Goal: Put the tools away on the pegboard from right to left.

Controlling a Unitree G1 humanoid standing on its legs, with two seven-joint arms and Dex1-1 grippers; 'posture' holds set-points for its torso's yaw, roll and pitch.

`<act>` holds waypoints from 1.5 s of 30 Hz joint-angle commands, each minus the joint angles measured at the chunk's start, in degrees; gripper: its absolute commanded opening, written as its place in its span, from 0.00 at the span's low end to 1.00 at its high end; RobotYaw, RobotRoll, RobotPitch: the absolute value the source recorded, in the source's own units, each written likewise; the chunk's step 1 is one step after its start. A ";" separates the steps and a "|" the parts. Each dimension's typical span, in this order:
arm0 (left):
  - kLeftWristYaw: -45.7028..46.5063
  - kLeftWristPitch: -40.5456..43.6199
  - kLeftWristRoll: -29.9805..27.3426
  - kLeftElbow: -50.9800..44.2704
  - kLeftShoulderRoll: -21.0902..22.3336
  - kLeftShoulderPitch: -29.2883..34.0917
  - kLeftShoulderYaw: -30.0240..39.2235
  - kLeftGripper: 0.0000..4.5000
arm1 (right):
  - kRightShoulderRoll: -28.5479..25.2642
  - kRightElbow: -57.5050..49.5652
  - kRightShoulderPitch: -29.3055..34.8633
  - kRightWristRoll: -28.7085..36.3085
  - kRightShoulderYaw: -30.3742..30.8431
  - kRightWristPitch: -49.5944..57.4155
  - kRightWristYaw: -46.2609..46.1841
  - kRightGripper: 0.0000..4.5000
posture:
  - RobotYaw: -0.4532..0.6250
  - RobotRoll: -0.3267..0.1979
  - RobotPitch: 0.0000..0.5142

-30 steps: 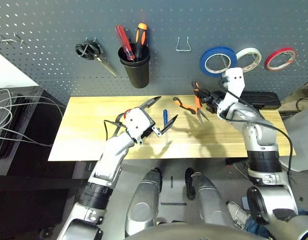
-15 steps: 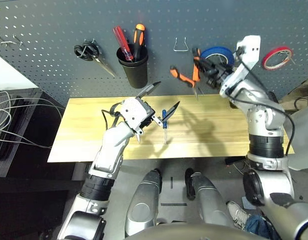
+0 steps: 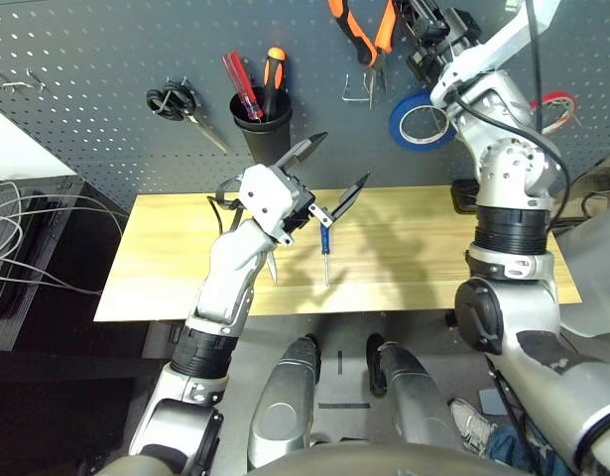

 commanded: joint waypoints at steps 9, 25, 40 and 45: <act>2.00 0.42 1.87 2.17 -1.58 -1.27 -0.63 1.00 | 3.48 12.24 -3.18 -2.51 0.44 -14.17 -0.23 0.06 | 0.61 0.62 0.47; 1.63 3.73 1.31 -2.49 0.99 1.70 -0.16 1.00 | 4.14 18.21 -5.12 -4.24 0.55 -22.53 -1.08 0.06 | 0.64 0.62 0.57; 1.66 6.76 0.63 -5.83 2.68 3.57 0.01 1.00 | 6.12 22.74 -3.46 -7.33 1.85 -31.50 -1.65 0.06 | 0.66 0.62 0.64; 1.75 7.75 0.80 -7.30 2.86 4.62 -0.11 1.00 | 6.86 24.71 -3.32 -7.65 1.83 -33.12 -1.78 0.06 | 0.67 0.62 0.66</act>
